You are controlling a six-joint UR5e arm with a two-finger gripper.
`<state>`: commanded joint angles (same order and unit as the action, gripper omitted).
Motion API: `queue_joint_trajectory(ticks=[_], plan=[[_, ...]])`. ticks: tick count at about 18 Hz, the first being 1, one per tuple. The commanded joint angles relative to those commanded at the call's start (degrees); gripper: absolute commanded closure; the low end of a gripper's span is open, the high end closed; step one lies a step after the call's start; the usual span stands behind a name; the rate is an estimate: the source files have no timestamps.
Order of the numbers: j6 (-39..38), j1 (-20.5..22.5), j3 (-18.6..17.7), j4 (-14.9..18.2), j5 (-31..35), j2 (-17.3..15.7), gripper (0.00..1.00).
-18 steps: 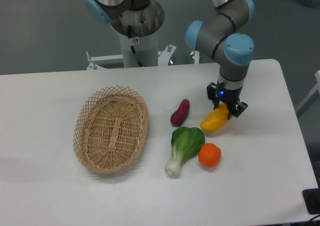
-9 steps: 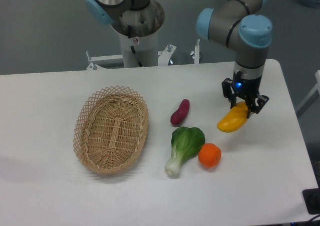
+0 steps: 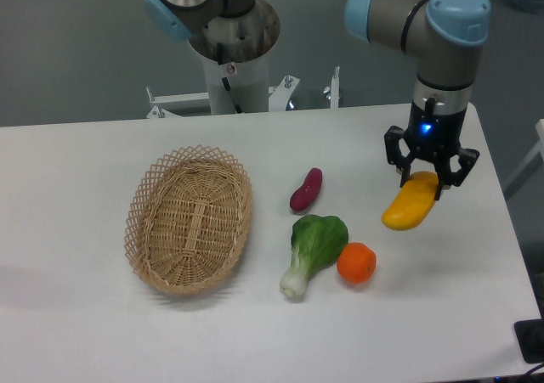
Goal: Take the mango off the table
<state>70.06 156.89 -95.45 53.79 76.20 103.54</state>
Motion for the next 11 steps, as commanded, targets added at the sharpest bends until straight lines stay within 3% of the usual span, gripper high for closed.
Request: queue_joint_trajectory(ticks=[11], plan=[[-3.9,-3.3,0.4,0.0,0.3,-1.1,0.52]])
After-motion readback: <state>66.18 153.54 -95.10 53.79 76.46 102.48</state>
